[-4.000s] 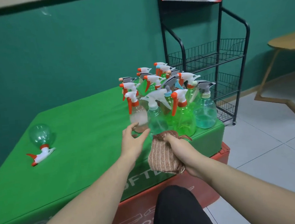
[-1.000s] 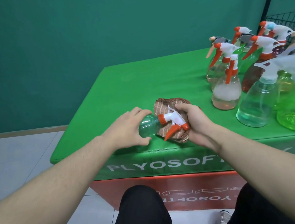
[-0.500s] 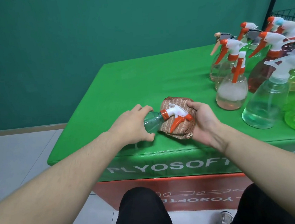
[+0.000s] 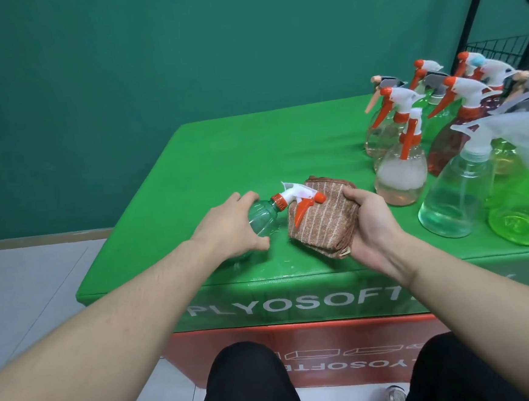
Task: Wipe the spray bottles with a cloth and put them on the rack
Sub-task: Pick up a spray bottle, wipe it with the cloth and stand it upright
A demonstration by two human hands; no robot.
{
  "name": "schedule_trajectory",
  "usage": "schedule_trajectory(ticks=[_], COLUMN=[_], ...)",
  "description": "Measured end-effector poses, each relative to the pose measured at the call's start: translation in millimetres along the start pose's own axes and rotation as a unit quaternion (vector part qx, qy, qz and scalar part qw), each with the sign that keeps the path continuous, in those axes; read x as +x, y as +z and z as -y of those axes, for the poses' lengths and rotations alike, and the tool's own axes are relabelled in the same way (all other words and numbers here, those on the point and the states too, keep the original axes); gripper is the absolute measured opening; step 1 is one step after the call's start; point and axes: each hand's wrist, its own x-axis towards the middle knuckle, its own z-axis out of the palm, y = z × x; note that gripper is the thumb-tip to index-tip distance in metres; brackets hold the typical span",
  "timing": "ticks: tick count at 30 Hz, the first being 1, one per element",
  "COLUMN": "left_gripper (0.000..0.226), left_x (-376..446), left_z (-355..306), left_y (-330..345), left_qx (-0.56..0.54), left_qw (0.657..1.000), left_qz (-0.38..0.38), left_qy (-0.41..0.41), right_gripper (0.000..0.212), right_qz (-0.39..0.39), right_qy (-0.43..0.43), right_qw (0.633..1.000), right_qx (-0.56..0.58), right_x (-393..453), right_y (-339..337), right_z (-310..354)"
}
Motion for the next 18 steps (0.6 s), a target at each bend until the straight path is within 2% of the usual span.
schedule_trajectory(ticks=[10,18], left_gripper=[0.091,0.089], left_x=[-3,3], left_z=[6,0], left_y=[6,5], left_qx=[-0.008,-0.003], left_qw=[0.999,1.000], left_qz=[-0.018,-0.017], left_qy=[0.043,0.002], right_gripper=[0.035,0.030], right_qz=[-0.002,-0.016], right_qy=[0.016,-0.014], right_qw=[0.998,0.996], right_qx=[-0.057,-0.086], right_x=[29,27], right_y=[32,21], right_z=[3,5])
